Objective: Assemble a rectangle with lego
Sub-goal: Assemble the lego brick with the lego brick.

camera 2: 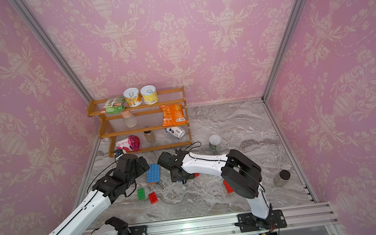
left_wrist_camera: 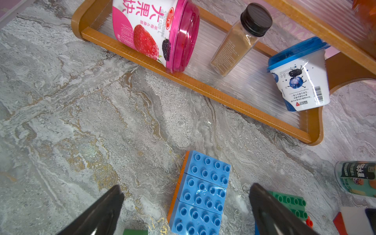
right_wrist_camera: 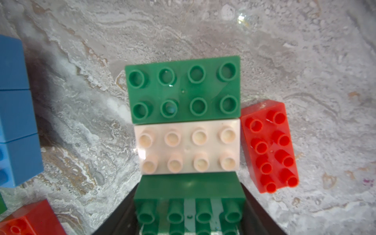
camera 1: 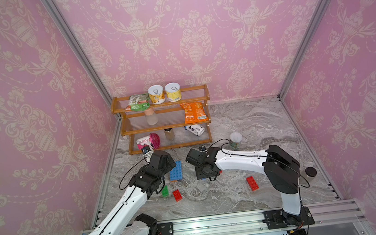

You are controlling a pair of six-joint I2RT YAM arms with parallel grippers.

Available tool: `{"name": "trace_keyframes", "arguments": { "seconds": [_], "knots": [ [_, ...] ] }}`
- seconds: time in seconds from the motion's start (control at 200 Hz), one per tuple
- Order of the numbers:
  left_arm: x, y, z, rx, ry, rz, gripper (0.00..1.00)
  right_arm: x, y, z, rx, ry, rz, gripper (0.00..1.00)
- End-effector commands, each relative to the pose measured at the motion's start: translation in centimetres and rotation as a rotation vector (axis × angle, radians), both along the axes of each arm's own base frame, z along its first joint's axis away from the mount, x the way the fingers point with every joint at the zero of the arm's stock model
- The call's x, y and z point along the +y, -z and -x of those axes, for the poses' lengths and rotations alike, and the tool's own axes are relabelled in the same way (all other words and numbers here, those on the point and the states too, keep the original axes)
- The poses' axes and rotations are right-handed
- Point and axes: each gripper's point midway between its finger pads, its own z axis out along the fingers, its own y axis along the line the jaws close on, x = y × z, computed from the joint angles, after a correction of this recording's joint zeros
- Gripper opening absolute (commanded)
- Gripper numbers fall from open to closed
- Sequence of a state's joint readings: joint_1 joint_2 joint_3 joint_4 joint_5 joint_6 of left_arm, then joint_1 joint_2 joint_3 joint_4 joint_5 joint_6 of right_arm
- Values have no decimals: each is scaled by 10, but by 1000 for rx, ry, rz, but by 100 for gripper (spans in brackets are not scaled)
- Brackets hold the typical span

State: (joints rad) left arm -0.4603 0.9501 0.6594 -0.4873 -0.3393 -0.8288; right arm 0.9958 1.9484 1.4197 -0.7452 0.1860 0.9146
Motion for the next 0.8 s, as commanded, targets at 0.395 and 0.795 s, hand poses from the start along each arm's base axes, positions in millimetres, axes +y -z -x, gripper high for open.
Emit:
{"name": "trace_keyframes", "arguments": {
  "seconds": [0.395, 0.795],
  "knots": [
    [7, 4, 1, 17, -28, -17, 99, -6, 16, 0, 54, -18, 51, 44],
    [6, 4, 0, 18, -25, -20, 99, -19, 31, 7, 111, -38, 152, 41]
  ]
}}
